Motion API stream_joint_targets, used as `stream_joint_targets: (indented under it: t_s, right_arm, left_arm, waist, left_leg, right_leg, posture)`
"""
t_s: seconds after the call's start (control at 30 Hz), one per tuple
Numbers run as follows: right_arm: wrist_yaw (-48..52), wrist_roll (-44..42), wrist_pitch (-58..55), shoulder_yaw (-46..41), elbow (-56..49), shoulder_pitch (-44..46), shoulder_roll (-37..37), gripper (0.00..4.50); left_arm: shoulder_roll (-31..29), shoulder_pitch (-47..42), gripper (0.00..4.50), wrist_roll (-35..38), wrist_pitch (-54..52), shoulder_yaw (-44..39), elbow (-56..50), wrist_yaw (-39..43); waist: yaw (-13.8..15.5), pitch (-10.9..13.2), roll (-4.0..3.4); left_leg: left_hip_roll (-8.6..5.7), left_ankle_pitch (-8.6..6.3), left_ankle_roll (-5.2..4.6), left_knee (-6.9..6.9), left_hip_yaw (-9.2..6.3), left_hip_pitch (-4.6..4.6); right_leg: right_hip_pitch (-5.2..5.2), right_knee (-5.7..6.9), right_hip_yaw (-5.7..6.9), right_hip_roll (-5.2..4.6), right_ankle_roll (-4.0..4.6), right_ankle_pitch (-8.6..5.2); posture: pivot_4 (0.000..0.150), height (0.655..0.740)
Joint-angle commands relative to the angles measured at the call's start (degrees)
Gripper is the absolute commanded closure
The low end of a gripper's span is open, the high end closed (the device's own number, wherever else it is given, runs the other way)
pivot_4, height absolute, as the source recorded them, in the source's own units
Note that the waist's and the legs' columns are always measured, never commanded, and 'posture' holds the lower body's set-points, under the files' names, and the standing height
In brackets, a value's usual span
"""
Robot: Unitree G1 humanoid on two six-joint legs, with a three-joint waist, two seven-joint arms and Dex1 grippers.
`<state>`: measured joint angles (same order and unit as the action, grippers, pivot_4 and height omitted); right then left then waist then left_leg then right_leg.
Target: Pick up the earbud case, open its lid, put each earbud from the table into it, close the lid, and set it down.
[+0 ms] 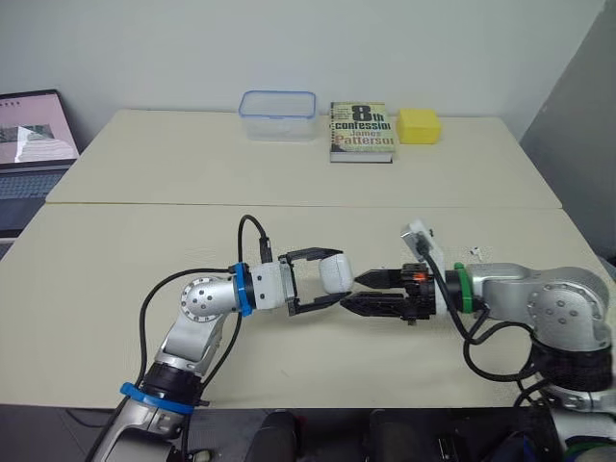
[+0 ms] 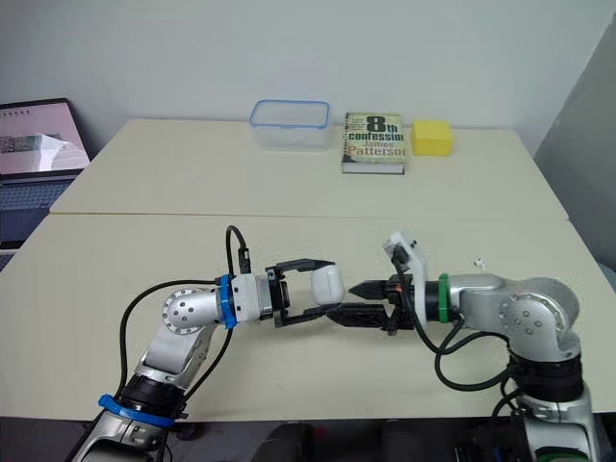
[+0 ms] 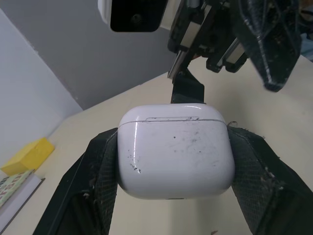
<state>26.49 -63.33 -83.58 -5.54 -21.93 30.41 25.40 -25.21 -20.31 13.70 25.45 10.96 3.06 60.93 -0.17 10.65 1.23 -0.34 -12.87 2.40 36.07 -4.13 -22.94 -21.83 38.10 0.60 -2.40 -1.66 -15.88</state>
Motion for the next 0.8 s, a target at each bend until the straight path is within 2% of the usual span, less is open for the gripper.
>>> stream_joint_targets:
  t_s: [0.03, 0.47, 0.57, 0.8]
  right_arm:
    - [-1.97, -3.03, -1.75, -1.52, 1.40, 1.28, -2.11, 0.00]
    - [-4.23, -6.01, -3.14, -2.12, 6.06, 3.46, -4.91, 0.00]
    - [-3.93, -5.89, -3.59, -1.33, 5.96, 3.21, -4.48, 0.56]
    - [-4.30, -4.87, -2.80, -0.37, 6.69, 3.30, -4.55, 3.06]
  left_arm:
    - [0.32, 0.11, 1.70, -0.04, 2.25, 0.54, -1.14, 0.27]
    - [0.87, 1.70, 1.70, -0.96, 3.82, 1.53, -1.76, -0.93]
    - [1.23, 1.34, 1.70, -1.14, 3.99, 1.26, -1.11, -1.46]
    - [1.36, 1.11, 1.70, -1.19, 4.37, 1.22, -0.66, -1.60]
  waist:
    - [-0.01, 0.00, 0.00]
    - [-0.17, 0.00, -0.02]
    - [-0.17, 0.00, -0.02]
    - [-0.18, 0.00, -0.02]
  left_leg:
    - [0.00, 0.00, 0.00, 0.00, -0.01, 0.01]
    - [0.00, 0.00, 0.00, -0.01, -0.03, 0.01]
    - [0.01, 0.00, 0.00, -0.01, -0.02, 0.01]
    - [0.01, 0.00, 0.00, -0.02, -0.02, 0.01]
  right_leg:
    - [0.01, 0.01, 0.01, 0.03, 0.00, 0.00]
    - [-0.03, 0.03, 0.01, 0.19, 0.00, 0.00]
    - [-0.04, 0.03, 0.00, 0.19, 0.00, 0.00]
    - [-0.05, 0.03, 0.01, 0.21, 0.00, 0.00]
  posture:
    - [0.150, 0.7391]
    - [0.150, 0.7391]
    - [0.150, 0.7391]
    - [0.150, 0.7391]
